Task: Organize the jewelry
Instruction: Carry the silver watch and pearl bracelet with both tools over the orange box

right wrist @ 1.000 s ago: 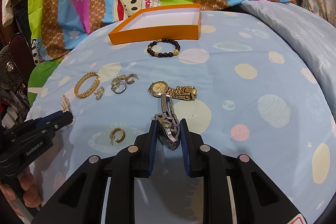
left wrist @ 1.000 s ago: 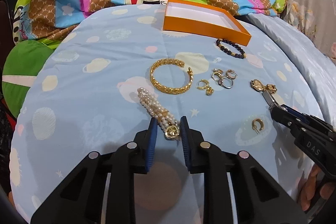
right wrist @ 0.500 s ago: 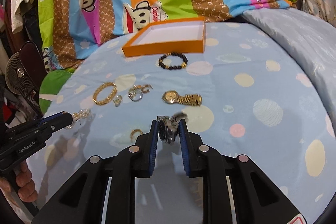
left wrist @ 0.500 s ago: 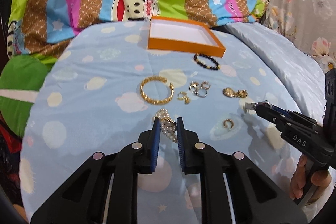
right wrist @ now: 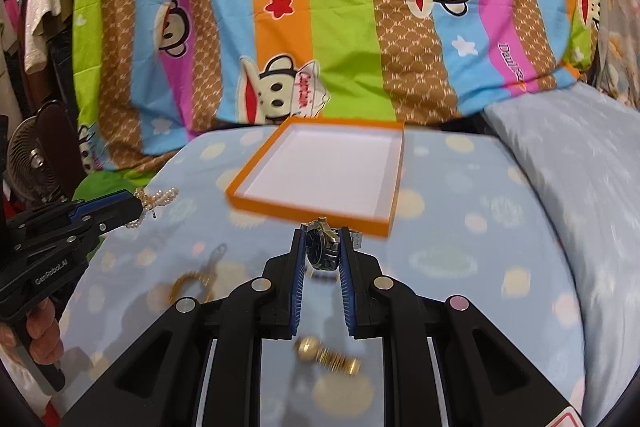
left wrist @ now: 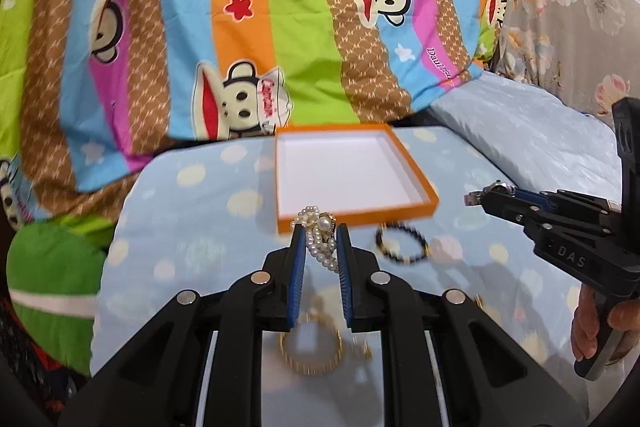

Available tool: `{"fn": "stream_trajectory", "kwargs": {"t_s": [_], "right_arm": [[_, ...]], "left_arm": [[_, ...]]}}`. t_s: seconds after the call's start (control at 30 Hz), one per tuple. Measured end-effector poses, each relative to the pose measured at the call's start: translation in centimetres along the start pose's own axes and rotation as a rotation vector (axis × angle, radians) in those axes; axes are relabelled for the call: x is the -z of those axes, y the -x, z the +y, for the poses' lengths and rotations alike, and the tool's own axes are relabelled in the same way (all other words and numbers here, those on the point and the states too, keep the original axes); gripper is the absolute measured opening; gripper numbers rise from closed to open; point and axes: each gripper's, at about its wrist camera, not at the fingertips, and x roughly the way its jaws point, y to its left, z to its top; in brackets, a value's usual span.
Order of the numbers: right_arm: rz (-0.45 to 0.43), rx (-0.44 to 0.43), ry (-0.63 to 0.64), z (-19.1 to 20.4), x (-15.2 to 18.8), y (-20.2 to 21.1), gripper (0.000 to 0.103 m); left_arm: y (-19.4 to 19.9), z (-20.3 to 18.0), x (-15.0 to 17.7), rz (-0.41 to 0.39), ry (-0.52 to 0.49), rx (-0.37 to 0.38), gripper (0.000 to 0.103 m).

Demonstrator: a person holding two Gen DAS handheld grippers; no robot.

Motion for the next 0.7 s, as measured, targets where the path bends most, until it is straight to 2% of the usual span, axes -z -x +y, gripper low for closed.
{"fn": "stream_trajectory", "kwargs": {"t_s": [0.2,0.37,0.5,0.7], "right_arm": [[0.029,0.008,-0.003,-1.9,-6.1,-7.3,0.016],[0.077,-0.002,-0.003,-3.1,-9.1,-13.4,0.016],[0.137,-0.001,-0.008,-4.2,-10.1,-18.3,0.016],[0.199,0.023,0.019,-5.0,-10.3,-22.3,0.016]], "left_arm": [[-6.4,0.5,-5.5,-0.044,-0.012,0.035,0.015],[-14.0,1.3,-9.2,0.006,0.000,0.045,0.015],[-18.8,2.1,-10.2,0.051,0.002,0.029,0.015],[-23.8,2.8,-9.9,0.128,-0.003,0.023,0.015]]}}
